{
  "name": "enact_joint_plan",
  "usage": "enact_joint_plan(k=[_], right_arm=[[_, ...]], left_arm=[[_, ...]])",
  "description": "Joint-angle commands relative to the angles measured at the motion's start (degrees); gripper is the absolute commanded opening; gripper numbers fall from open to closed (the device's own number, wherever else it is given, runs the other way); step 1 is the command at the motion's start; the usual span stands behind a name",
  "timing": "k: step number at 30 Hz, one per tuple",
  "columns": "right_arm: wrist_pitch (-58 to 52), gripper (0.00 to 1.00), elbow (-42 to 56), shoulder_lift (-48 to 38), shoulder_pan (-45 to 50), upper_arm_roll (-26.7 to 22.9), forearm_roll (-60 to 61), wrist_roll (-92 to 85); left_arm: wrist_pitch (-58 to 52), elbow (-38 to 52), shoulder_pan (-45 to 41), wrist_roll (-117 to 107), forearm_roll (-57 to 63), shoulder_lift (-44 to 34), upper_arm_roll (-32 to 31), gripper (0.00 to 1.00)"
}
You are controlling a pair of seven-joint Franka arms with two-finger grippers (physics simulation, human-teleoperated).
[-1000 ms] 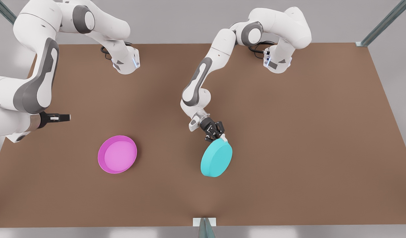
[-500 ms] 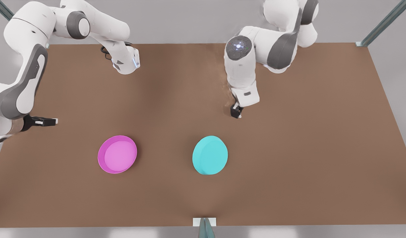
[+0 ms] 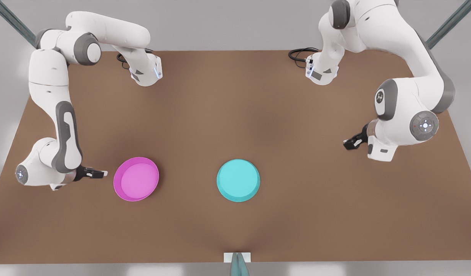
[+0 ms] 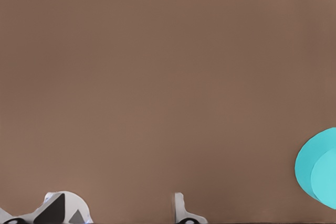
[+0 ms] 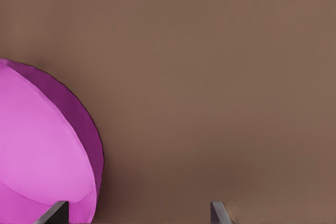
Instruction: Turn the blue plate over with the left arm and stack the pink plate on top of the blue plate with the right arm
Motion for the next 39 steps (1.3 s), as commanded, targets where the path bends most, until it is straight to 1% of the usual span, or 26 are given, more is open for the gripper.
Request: enact_joint_plan(k=[1,2,3,6,13,19,23,24,25,27,28,29,30,31,32,33,36,38,39], right_arm=[[6.0,1.00,-1.6,-0.7,0.6,0.6,4.0,3.2],[7.1,1.00,-3.2,-1.0,0.7,1.4,4.6,3.2],[10.8,1.00,-5.8,-1.2,0.7,2.1,4.7,3.1],[13.0,1.00,-8.0,-1.5,1.9,2.5,4.8,3.8],[15.2,1.00,-8.4,-0.4,3.5,2.5,4.8,6.2],[15.3,1.00,-7.7,-0.1,2.9,2.5,4.8,5.6],[15.5,1.00,-7.7,0.8,2.6,2.5,4.8,5.2],[15.4,0.92,-7.7,1.0,2.6,2.5,4.8,4.9],[15.3,0.81,-7.7,1.0,2.5,2.5,4.8,4.5],[14.6,0.77,-7.7,1.0,2.5,2.5,4.8,4.5],[14.4,0.71,-7.7,0.9,2.4,2.5,4.7,4.5],[14.4,0.59,-7.6,0.9,2.4,2.5,4.8,4.5],[14.4,0.51,-7.5,0.9,2.4,2.5,4.7,4.5],[14.3,0.34,-7.3,0.9,2.4,2.5,4.5,4.4],[13.7,0.27,-7.3,0.9,2.3,2.5,4.4,3.2],[10.2,0.21,-6.1,1.0,1.6,2.5,4.5,-0.6],[8.9,0.21,-5.3,1.0,1.4,2.5,4.6,-2.5],[4.6,0.21,-3.4,0.3,1.7,2.6,4.6,-2.5],[4.3,0.21,-3.3,0.2,2.0,2.7,4.7,-2.4]], left_arm=[[4.4,1.9,-0.7,27.2,-0.2,0.6,-1.4,1.00],[4.3,1.9,-0.9,27.6,0.5,0.5,-1.6,1.00],[4.9,1.8,-1.3,28.4,0.7,0.1,-1.6,1.00],[4.1,1.6,-1.3,29.9,0.7,-0.2,-1.6,1.00],[2.9,1.7,-1.3,29.9,0.1,-0.9,-1.2,1.00],[5.0,1.3,-0.7,30.0,-1.5,-0.6,-1.0,1.00],[2.2,1.6,-0.7,31.8,-1.5,-1.8,-0.9,1.00],[0.9,1.6,-0.7,31.8,-1.4,-1.8,-0.8,1.00],[0.5,1.7,-0.7,31.7,-1.4,-1.8,-0.8,1.00],[0.2,1.8,-0.8,31.2,-1.5,-1.8,-0.9,1.00],[0.3,1.8,-0.8,31.3,-1.5,-1.7,-0.9,1.00],[0.4,1.8,-0.7,31.2,-1.4,-1.5,-0.9,1.00],[0.3,1.8,-0.8,31.2,-1.3,-1.6,-0.9,1.00],[0.1,1.8,-0.8,31.2,-1.3,-1.7,-0.9,1.00],[-0.6,1.7,-0.8,31.2,-1.4,-1.7,-0.9,1.00],[-0.9,1.7,-0.8,31.2,-1.4,-1.8,-0.9,1.00],[-2.3,2.0,-0.7,31.9,-1.3,-2.6,-0.8,1.00],[-2.4,2.0,-0.7,31.8,-1.1,-2.5,-0.9,1.00],[-2.6,1.7,-0.7,31.8,-1.0,-1.8,-0.9,1.00]])
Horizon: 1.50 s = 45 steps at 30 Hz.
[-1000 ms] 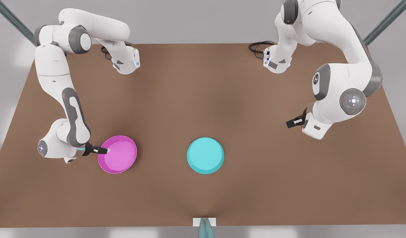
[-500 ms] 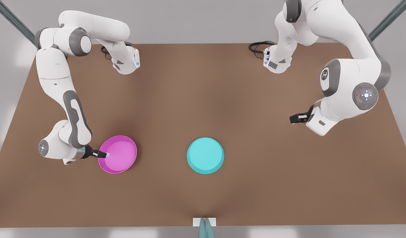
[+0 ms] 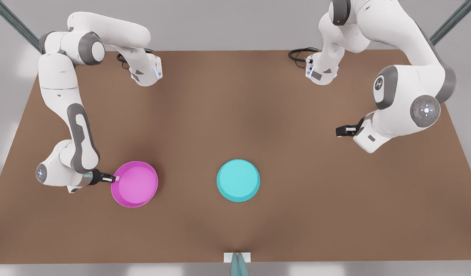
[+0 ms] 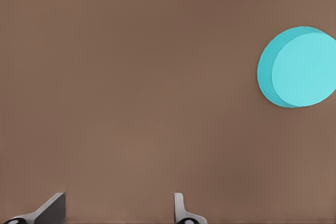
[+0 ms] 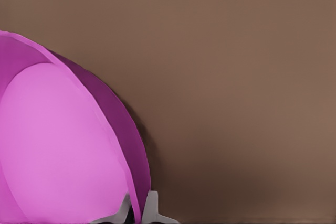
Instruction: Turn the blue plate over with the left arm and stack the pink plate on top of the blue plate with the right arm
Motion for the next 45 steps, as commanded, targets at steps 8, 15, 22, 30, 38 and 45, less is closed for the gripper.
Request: enact_joint_plan(k=[8,15,22,30,38,45], right_arm=[[-3.8,0.21,3.3,-1.4,5.0,7.3,5.2,3.0],[7.4,0.21,15.1,7.6,25.5,7.0,7.2,31.7],[11.0,0.21,17.5,9.7,37.4,3.7,4.7,42.2],[10.1,1.00,17.5,9.6,37.1,3.8,-0.8,41.8],[-11.4,1.00,17.7,-0.2,21.7,3.9,-2.5,38.9],[-46.3,1.00,21.0,-26.9,3.7,3.7,-25.0,9.3]], left_arm=[[5.8,-0.5,-0.6,6.3,-2.6,2.7,-3.4,1.00],[9.3,-1.0,-0.1,5.5,-2.7,0.9,-1.7,1.00],[9.8,-0.8,0.1,4.7,-2.6,2.2,-1.6,1.00],[10.1,-0.6,0.1,4.6,-2.5,2.6,-1.6,1.00],[9.3,-0.5,0.0,4.2,-2.6,2.0,-1.6,1.00],[4.8,-0.5,0.0,4.2,-2.5,1.7,-1.5,1.00]])
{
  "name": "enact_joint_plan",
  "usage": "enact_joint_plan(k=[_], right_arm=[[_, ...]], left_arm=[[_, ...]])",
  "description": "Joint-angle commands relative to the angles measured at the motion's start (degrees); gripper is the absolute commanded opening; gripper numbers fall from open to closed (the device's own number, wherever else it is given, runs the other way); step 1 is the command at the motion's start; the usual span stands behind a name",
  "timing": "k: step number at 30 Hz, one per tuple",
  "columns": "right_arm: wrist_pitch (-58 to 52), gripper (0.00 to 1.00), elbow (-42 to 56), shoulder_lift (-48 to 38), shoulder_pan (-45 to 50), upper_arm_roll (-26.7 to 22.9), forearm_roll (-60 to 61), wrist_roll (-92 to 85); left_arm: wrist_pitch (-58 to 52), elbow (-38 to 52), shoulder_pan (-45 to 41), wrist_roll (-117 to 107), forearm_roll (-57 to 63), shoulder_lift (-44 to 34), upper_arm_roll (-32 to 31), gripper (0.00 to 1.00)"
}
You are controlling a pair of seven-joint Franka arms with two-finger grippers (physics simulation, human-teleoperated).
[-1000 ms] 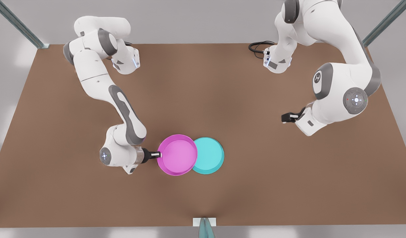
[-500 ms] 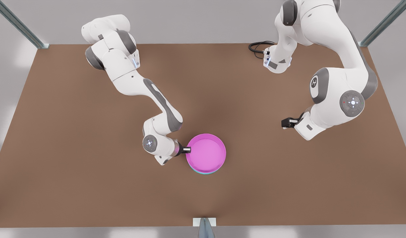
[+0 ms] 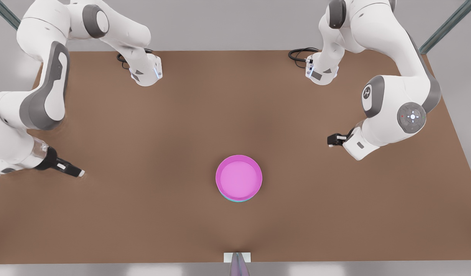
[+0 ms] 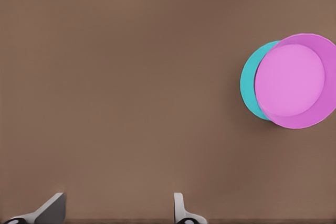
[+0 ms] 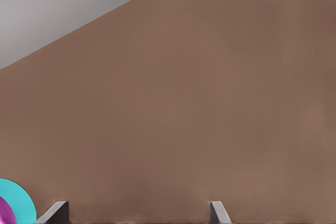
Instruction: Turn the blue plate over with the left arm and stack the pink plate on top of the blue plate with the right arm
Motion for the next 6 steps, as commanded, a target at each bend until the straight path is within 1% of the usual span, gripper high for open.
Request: enact_joint_plan(k=[1,2,3,6], right_arm=[[-14.8,1.00,-5.6,-10.8,0.7,0.0,-7.2,-17.2],[-6.7,1.00,-15.4,-18.0,1.9,-0.1,-7.6,-17.4],[-3.7,1.00,-19.1,-20.3,1.9,-0.2,-7.6,-17.4],[-4.3,1.00,-19.0,-20.3,2.2,-1.0,-7.6,-17.4]], left_arm=[[-2.6,0.0,0.0,0.1,0.1,-0.1,0.1,1.00],[-2.6,0.0,0.0,0.1,0.1,0.0,0.1,1.00],[-2.7,0.0,0.0,0.0,0.1,0.0,0.1,1.00],[-3.6,0.0,0.0,0.0,0.1,-0.1,0.1,1.00]])
